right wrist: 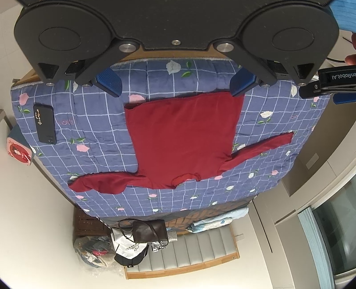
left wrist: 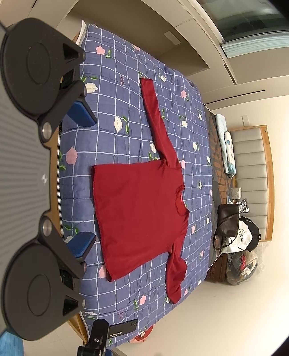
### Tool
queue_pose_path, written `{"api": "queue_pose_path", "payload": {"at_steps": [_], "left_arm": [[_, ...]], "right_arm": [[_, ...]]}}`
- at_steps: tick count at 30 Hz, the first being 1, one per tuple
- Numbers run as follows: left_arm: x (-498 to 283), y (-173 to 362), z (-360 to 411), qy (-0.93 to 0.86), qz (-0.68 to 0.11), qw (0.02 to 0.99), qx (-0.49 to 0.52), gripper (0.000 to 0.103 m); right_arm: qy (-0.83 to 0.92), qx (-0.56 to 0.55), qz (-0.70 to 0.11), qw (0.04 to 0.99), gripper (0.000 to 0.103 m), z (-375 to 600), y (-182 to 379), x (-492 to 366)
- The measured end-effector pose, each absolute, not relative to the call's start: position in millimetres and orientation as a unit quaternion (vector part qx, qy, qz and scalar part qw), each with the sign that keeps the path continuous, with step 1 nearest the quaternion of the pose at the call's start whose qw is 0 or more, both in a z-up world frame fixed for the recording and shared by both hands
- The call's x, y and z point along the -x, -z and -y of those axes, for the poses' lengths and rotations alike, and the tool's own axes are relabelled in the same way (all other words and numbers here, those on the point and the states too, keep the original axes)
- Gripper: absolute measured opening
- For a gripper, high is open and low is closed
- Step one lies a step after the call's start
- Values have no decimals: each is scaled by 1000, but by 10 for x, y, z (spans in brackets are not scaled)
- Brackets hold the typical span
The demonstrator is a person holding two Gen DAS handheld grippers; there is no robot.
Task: Fold small clothes
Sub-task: 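Move the right tool toward the sweater sleeve cuff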
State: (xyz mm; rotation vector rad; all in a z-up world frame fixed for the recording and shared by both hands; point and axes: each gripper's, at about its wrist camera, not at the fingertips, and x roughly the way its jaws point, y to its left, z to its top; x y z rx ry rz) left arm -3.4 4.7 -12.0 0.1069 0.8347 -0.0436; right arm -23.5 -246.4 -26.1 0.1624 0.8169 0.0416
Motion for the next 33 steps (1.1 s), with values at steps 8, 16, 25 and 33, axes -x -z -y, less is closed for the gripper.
{"api": "queue_pose_path", "payload": {"at_steps": [8,16,25,33], "left_arm": [[22,96,-77,20,-409,911,-53,103],[-44,101,-166,-13,-431,900,-65,103],[-145,13,-329,-31,-450,891,-60,103],[-193,-18,-387,-34,-449,891,-59,103]], "right_arm": [[13,-55,-422,905,103,2429,310,205],[80,-20,-454,887,103,2396,232,150],[101,-15,-453,886,103,2327,22,138],[101,-19,-448,888,103,2282,-36,43]]}}
